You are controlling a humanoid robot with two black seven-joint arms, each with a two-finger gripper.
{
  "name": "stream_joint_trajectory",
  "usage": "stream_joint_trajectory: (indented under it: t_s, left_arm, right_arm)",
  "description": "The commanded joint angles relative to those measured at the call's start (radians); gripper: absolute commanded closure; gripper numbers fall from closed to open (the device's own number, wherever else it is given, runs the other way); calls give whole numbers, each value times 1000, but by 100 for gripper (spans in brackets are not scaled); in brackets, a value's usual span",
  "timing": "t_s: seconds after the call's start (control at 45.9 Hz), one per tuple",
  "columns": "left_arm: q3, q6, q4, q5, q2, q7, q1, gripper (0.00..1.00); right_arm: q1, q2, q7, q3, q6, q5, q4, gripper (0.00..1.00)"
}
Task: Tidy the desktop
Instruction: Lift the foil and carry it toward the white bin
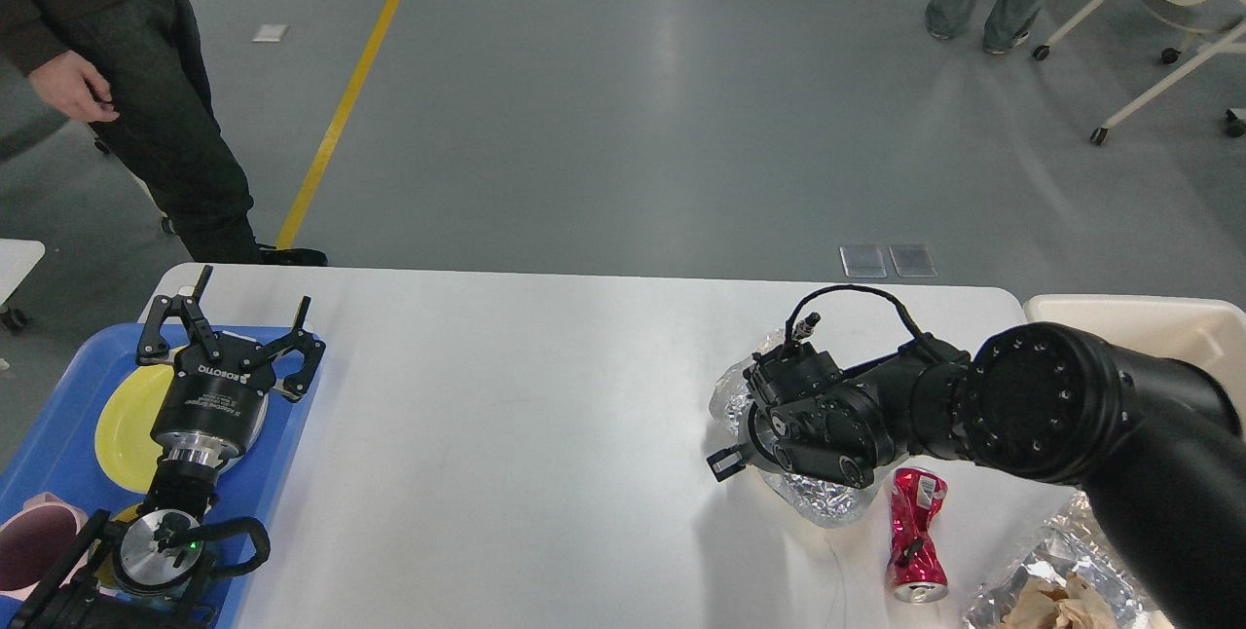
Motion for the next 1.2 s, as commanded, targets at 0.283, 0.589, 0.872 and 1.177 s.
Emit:
stream_joint_trajectory:
  t_s: [0.283,0.589,0.872,1.177]
  left_arm:
    - [0,-1,-1,0,0,0,0,4]
    - [0,0,-1,0,0,0,0,4]
    - [0,0,1,0,1,0,0,4]
    - [0,0,1,0,1,0,0,4]
  right_arm:
    - [8,1,0,18,-6,225,8,100]
    - [201,-59,0,10,14,287,202,100]
    - [624,-165,-3,-96,276,488,411,100]
    - [1053,-335,-5,-241,384,502,716,100]
